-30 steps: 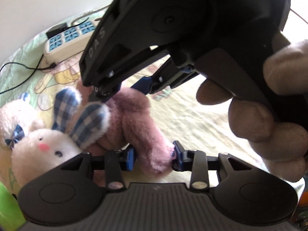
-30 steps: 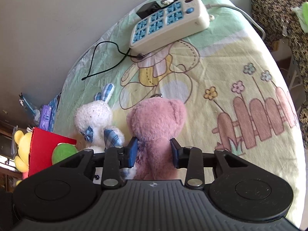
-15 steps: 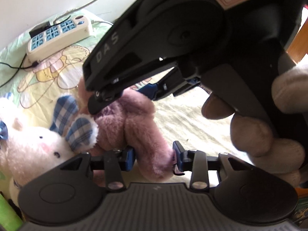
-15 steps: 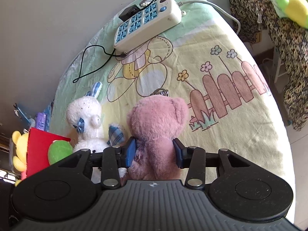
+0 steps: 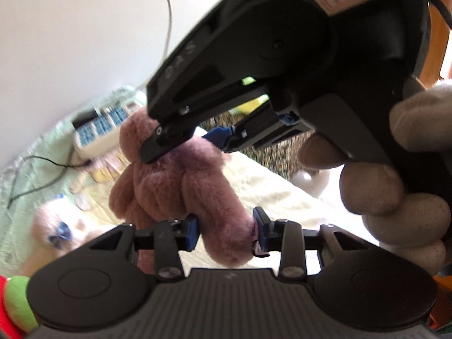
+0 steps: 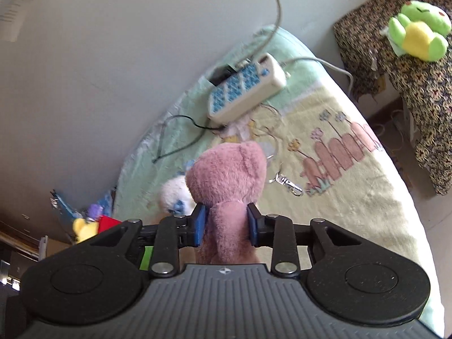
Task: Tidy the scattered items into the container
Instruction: 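Carry the pink teddy bear with the right tool into the red box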
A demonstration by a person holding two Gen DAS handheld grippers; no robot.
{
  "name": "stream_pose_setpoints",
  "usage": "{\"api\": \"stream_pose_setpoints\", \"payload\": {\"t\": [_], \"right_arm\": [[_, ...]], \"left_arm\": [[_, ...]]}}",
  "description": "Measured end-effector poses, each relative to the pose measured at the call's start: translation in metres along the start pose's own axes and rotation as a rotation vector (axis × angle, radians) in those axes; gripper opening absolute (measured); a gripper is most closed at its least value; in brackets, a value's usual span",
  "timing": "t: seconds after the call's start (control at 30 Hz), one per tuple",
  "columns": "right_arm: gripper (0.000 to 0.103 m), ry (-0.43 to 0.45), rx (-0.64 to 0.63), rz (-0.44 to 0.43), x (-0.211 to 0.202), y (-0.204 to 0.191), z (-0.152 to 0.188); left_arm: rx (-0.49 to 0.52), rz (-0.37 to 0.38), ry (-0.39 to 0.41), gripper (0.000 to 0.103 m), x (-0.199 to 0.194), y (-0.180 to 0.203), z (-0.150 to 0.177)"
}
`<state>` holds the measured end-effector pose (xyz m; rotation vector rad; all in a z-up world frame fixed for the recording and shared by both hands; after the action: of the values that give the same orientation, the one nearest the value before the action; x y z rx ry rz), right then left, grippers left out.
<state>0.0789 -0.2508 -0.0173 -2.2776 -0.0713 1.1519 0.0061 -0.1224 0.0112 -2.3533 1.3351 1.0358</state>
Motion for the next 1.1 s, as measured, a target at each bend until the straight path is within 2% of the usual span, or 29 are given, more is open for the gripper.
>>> {"api": "stream_pose_setpoints", "payload": {"t": [0.23, 0.57, 0.87, 1.1], "right_arm": [[0.031, 0.058, -0.075, -0.131, -0.025, -0.058, 0.007], [0.031, 0.074, -0.215, -0.282, -0.023, -0.182, 0.042], [0.031, 0.089, -0.262, -0.336, -0.008, -0.283, 0.087], [0.03, 0.077, -0.315, -0.275, 0.018, -0.341, 0.122]], "left_arm": [[-0.034, -0.09, 0.117, 0.037, -0.067, -0.015, -0.001], [-0.077, -0.224, 0.243, 0.037, -0.176, -0.061, 0.036], [-0.101, -0.238, 0.304, 0.037, -0.262, -0.114, 0.077], [-0.147, -0.191, 0.292, 0.037, -0.289, -0.158, 0.117]]}}
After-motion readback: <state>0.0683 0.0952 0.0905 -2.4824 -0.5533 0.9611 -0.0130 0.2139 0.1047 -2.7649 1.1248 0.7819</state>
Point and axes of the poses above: each gripper's, at about its wrist camera, not at the fingertips, and x roughly the way its jaws point, y to its right, z to its underside, the point moved 2 cm from there along x, roughly the way its jaws point, and after that the axes turned 14 degrees about z, right-handed, at the moved point
